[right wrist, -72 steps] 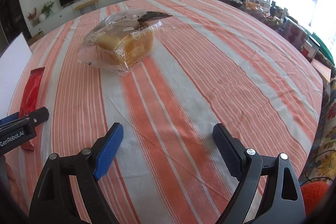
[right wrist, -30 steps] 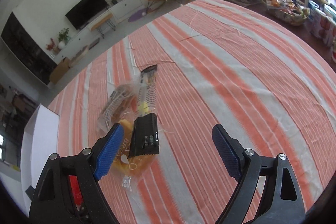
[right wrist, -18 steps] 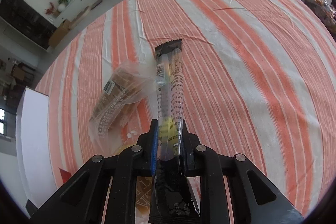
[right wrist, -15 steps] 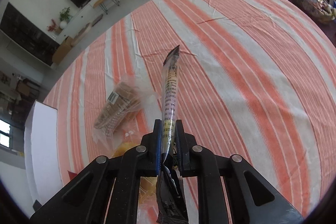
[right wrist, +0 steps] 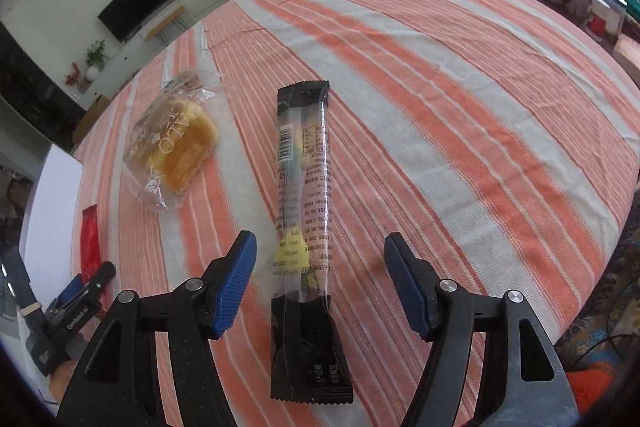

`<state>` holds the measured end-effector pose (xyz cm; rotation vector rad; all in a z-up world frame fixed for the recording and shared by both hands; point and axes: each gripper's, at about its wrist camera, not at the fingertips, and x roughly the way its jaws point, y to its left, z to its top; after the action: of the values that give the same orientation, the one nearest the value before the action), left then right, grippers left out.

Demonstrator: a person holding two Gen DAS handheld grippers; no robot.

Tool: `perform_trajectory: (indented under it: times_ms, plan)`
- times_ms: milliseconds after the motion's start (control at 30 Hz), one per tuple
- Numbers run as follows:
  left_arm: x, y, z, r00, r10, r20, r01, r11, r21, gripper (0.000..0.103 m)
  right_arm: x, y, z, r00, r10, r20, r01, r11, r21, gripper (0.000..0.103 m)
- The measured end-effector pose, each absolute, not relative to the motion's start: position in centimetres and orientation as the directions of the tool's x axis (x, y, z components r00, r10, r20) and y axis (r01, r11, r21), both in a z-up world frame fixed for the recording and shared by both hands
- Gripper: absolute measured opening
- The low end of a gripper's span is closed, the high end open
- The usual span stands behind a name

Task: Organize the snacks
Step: 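Grasp the dark snack stick with the right tool and lift it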

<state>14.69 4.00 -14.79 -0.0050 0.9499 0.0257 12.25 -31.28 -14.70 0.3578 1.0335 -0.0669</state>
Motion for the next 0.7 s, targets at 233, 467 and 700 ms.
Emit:
perform_trajectory:
  times_ms: [233,467,700]
  plan:
    - [14.8,3.5,-14.7,0.581,0.022,-0.813,-0.025,1.0,0.01,0.103,12.9,-30.1,-15.8,0.452,-0.013,-0.892,0.21,0.973,0.092,0.07]
    - [14.8,3.6,-14.7,0.581,0.022,-0.814,-0.025,1.0,0.009,0.103,12.9,-30.0,-15.8,0.448,-0.009,-0.894,0.198,0.976,0.089,0.075]
    - [14.8,3.6,-14.7,0.581,0.022,-0.814,-0.025,1.0,0.009,0.103,12.6,-29.6,-15.8,0.446,-0.015,-0.895,0.195,0.977,0.081,0.076]
